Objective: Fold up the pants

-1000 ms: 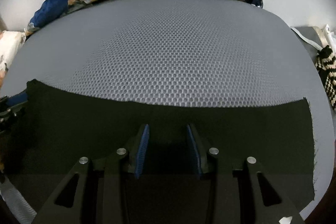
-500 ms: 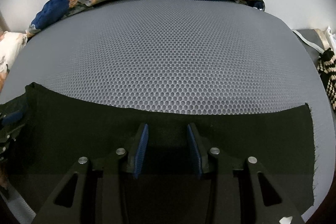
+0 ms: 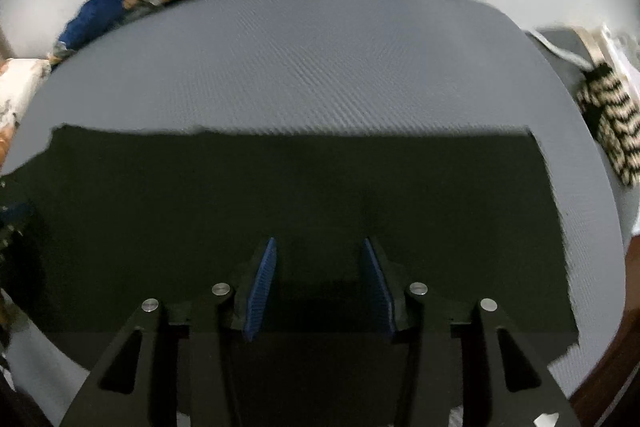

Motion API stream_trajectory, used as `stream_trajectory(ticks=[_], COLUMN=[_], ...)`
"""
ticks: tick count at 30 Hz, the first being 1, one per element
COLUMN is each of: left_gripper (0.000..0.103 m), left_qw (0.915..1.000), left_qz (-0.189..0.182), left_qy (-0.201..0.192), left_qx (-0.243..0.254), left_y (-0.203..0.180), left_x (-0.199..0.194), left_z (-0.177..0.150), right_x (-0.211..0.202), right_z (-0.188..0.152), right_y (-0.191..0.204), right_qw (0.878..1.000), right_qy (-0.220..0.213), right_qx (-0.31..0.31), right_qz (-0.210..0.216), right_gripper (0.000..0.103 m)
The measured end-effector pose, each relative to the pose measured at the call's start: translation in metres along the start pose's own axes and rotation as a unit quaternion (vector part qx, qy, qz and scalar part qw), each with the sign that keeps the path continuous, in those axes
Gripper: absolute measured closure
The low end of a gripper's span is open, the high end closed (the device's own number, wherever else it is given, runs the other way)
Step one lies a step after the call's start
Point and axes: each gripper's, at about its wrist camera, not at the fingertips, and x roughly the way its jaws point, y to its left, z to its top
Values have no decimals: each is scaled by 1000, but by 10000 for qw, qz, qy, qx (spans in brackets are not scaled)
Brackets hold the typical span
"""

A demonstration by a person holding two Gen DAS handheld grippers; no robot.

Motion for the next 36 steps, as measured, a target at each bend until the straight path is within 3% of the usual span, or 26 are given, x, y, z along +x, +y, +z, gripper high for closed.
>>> stream_trajectory(ticks=[3, 8, 10, 12, 16, 22, 25, 29, 36], left_gripper=[47, 47, 47, 41, 38, 35, 35, 35, 35], left_qw=[9998, 10000, 10000, 9987, 9902, 9923, 9917, 9911, 9921], left_qz=[-151, -36, -11, -291, -1064, -1139, -1196, -1194, -999], left_qy=[-38, -80, -51, 93, 200, 165, 272, 440, 572], left_qx=[-87, -8, -47, -420, -878, -462, -375, -387, -491], left_y=[7, 4, 4, 8, 6, -27, -39, -48, -56], left_x=[0, 2, 1, -2, -17, -32, -30, -22, -15], left_z=[-1, -2, -1, 2, 8, 11, 11, 11, 8], right_x=[-1, -3, -4, -6, -23, -28, -22, -10, 15], right_z=[-13, -23, -23, -18, -10, -3, -8, -13, -14], right_y=[-31, -80, -90, -98, -120, -180, -215, -238, -255], right_qw=[9995, 9967, 9962, 9959, 9951, 9831, 9729, 9554, 9486], right_qy=[21, 60, 66, 92, -70, 149, 273, 466, 694], right_qx=[163, 525, 613, 714, 976, 1536, 1916, 2095, 2008], right_qz=[-260, -621, -615, -551, 164, 986, 1267, 2030, 2347], right_gripper=[61, 48, 48, 52, 51, 47, 52, 52, 55])
